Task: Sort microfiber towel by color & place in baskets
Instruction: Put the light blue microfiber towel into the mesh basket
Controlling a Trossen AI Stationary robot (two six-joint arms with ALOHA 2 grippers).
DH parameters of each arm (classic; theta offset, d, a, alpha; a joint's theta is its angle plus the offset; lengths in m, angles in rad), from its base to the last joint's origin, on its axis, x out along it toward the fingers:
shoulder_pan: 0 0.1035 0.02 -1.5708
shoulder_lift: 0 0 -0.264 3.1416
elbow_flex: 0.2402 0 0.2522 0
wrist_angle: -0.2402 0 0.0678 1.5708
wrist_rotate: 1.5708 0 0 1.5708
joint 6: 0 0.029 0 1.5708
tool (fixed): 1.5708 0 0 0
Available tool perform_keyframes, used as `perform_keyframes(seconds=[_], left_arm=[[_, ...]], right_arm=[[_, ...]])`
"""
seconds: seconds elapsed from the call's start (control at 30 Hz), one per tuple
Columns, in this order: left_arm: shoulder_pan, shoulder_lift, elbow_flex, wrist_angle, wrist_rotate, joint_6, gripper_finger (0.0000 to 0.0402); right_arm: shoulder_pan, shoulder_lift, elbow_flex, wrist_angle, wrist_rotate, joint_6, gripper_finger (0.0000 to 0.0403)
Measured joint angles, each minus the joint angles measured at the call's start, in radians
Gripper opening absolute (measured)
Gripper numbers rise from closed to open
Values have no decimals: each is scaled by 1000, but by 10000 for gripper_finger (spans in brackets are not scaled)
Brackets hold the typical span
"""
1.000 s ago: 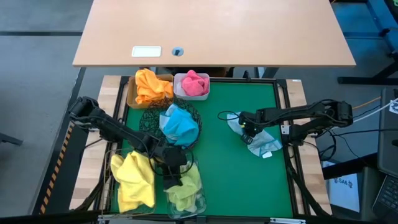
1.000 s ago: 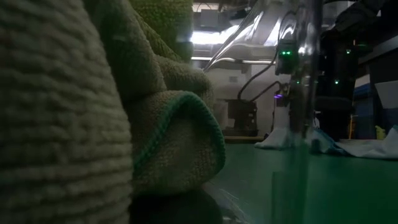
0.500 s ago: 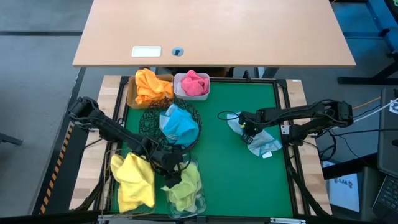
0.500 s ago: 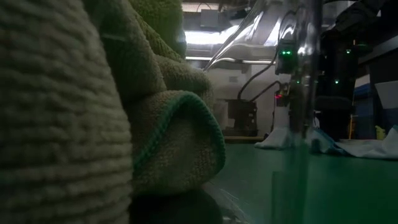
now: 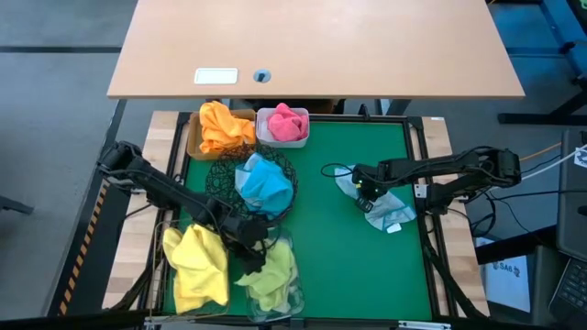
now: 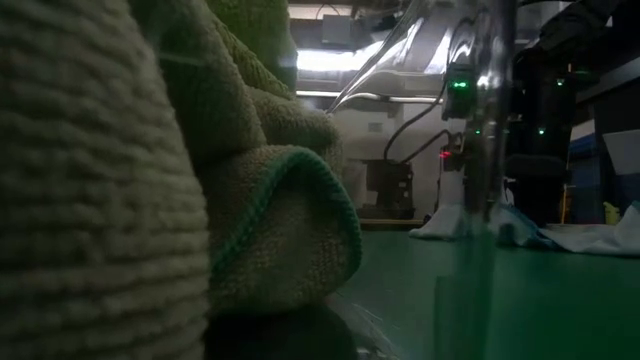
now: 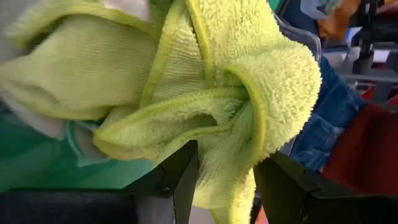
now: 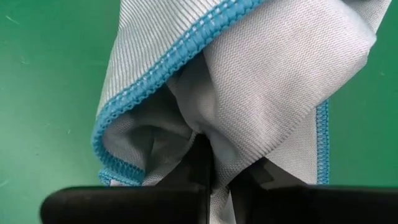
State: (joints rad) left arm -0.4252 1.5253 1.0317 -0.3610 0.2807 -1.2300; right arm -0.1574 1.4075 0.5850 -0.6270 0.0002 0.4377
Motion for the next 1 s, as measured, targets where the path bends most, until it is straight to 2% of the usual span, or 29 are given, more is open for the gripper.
perform_keyframes(seconds=[0.13, 0.3, 0.53, 0.8, 1.0], left_arm=[[8, -10, 0, -4, -28, -21, 145], [-4, -11, 0, 2, 20, -21, 145], [45, -11, 0, -11, 185, -129, 145], [109, -11, 0, -12, 286, -100, 145], [148, -36, 0, -14, 291, -26, 145]], right_arm=[[0, 0, 0, -1, 0, 0, 34], [0, 0, 0, -2, 0, 0, 36], [0, 0, 0, -1, 0, 0, 37], [0, -4, 0, -2, 0, 0, 37], [2, -57, 17, -30, -29, -21, 37]])
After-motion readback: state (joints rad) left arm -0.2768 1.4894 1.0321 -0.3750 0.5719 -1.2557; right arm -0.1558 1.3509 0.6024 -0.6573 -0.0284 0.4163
